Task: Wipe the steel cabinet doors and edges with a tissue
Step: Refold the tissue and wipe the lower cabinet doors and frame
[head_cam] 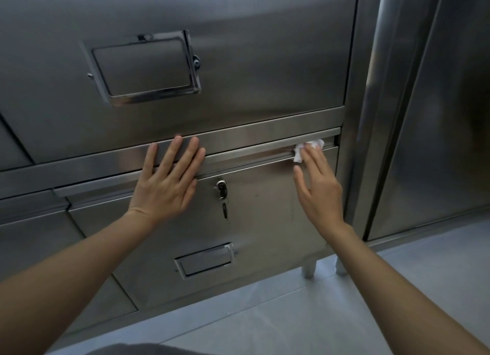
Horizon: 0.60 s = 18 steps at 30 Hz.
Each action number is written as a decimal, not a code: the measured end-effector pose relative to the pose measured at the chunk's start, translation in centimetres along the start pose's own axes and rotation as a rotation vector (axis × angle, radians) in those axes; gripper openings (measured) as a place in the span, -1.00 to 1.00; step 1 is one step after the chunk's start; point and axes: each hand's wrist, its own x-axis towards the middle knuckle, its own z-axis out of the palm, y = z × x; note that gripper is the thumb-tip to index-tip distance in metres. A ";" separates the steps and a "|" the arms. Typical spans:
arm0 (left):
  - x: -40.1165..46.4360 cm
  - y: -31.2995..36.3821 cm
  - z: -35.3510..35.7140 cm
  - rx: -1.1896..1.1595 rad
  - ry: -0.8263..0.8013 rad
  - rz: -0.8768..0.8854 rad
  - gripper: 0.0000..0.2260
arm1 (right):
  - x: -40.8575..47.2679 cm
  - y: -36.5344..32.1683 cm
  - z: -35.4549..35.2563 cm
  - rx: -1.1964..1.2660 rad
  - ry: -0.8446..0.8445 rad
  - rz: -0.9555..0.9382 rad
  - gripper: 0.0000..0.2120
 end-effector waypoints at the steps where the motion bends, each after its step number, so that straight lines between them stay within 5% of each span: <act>1: 0.0 0.0 0.0 0.000 0.004 0.000 -0.48 | 0.2 0.0 0.1 0.027 0.050 0.006 -0.58; 7: -0.1 0.2 0.1 0.006 0.003 -0.005 -0.48 | 1.4 -0.8 0.6 0.074 0.271 0.263 -0.68; 18: 0.0 0.0 -0.2 0.013 -0.004 -0.012 -0.48 | 3.6 -3.2 1.7 0.136 0.274 0.590 -0.60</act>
